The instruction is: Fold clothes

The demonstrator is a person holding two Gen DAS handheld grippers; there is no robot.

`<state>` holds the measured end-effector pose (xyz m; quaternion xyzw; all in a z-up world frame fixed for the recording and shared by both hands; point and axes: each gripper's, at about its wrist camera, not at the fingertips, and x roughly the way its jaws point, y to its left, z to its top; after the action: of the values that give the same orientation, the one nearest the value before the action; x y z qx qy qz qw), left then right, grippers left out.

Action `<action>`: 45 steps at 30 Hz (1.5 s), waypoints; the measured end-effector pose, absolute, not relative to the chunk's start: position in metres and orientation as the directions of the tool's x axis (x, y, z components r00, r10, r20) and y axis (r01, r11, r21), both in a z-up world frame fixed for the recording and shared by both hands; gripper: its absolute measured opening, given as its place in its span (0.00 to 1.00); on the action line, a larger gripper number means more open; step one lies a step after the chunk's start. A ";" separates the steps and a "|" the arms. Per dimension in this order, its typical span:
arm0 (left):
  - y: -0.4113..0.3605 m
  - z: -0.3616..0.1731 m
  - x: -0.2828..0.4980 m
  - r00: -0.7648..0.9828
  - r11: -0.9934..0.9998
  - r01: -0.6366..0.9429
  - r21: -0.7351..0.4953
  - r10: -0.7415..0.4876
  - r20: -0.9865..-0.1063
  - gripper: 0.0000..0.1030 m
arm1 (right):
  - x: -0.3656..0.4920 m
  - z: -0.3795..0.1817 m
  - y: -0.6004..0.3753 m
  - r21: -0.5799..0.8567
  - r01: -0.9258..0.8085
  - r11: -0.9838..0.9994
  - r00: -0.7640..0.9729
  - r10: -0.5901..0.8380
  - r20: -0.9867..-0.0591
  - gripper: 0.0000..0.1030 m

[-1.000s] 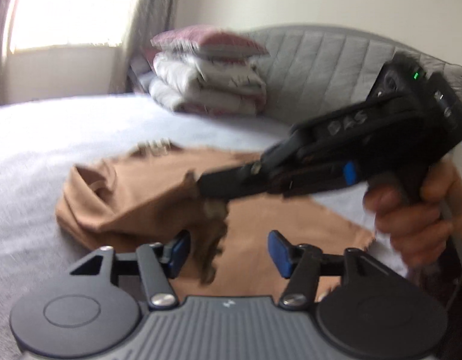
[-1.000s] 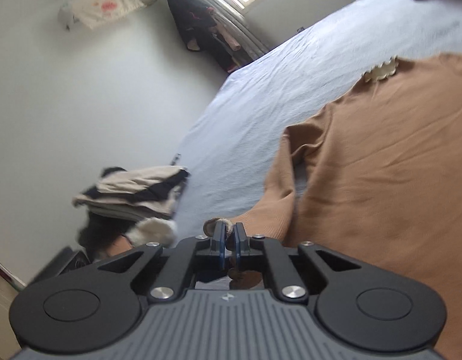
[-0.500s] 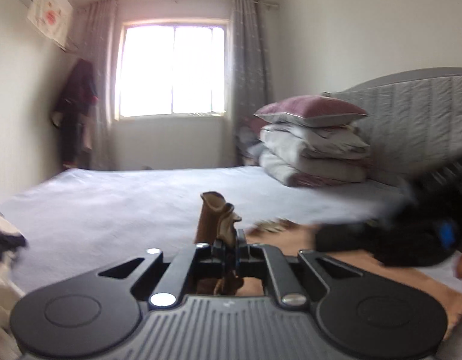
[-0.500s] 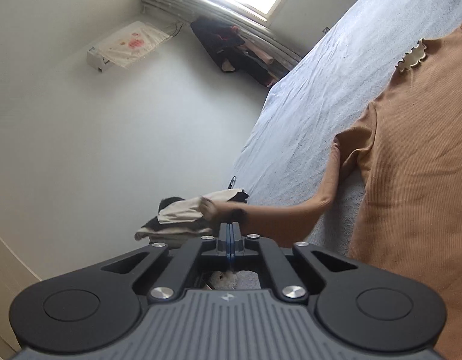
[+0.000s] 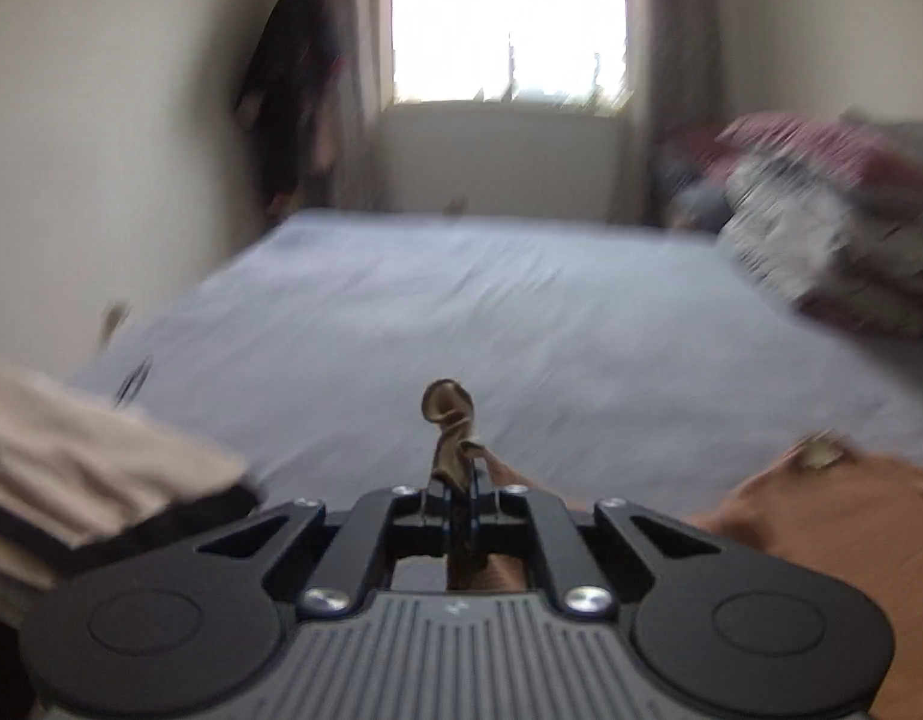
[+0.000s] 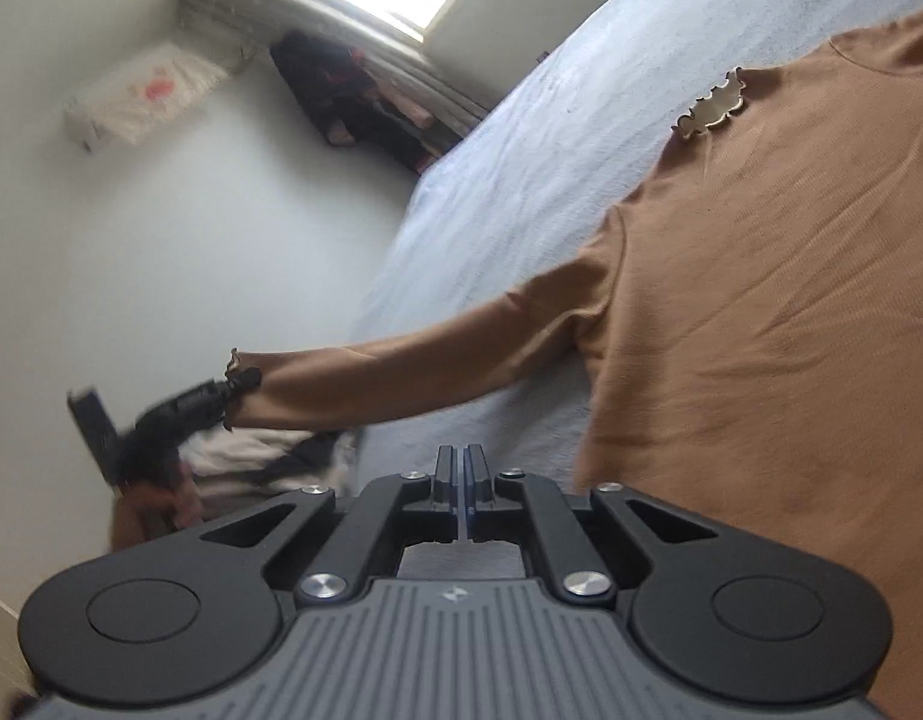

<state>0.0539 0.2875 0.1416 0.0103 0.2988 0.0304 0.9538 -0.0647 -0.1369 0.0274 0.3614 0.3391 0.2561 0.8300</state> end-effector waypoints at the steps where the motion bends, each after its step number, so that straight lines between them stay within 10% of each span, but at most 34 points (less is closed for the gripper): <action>1: 0.299 0.122 0.067 0.766 0.994 -0.095 0.048 0.104 -0.634 0.05 | -0.062 0.025 -0.132 0.750 -0.185 0.635 0.629 0.663 -0.406 0.06; 5: 0.337 0.047 0.103 0.514 0.976 -0.210 0.051 0.154 -0.844 0.06 | -0.057 0.014 -0.119 0.707 -0.198 0.679 0.582 0.662 -0.473 0.07; 12: 0.353 0.036 0.141 0.367 0.968 -0.243 -0.065 0.030 -0.930 0.07 | -0.024 0.009 -0.090 0.585 -0.245 0.773 0.574 0.602 -0.555 0.32; 16: 0.361 0.031 0.146 0.266 0.984 -0.161 -0.072 -0.027 -0.964 0.42 | 0.000 0.009 -0.073 0.551 -0.284 0.785 0.561 0.602 -0.568 0.34; 26: 0.391 0.010 0.150 0.305 0.942 -0.228 -0.246 -0.171 -0.937 0.40 | 0.113 0.026 -0.038 0.295 -0.345 0.891 0.633 0.453 -0.628 0.35; 29: 0.388 0.011 0.154 0.335 0.956 -0.209 -0.208 -0.130 -0.933 0.13 | 0.157 0.028 -0.029 0.120 -0.381 0.917 0.655 0.360 -0.664 0.39; 38: 0.372 0.013 0.153 0.355 0.982 -0.116 -0.147 -0.097 -0.930 0.07 | 0.216 -0.015 -0.024 -0.079 -0.611 0.788 0.534 0.337 -0.775 0.43; 40: 0.369 0.014 0.150 0.373 0.987 -0.103 -0.127 -0.080 -0.924 0.06 | 0.212 -0.021 -0.019 -0.118 -0.632 0.766 0.547 0.333 -0.768 0.37; 41: 0.367 0.016 0.147 0.389 0.989 -0.095 -0.113 -0.067 -0.919 0.06 | 0.209 -0.021 -0.019 -0.110 -0.649 0.753 0.539 0.353 -0.765 0.15; 45: 0.362 0.029 0.136 0.483 0.997 -0.053 -0.055 -0.022 -0.875 0.06 | 0.182 -0.024 -0.013 -0.240 -0.658 0.713 0.629 0.346 -0.696 0.04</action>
<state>0.1362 0.3617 0.0288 -0.0372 0.5085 0.0091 0.8602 0.1820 -0.0133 -0.0235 -0.2444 0.3193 0.2890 0.8688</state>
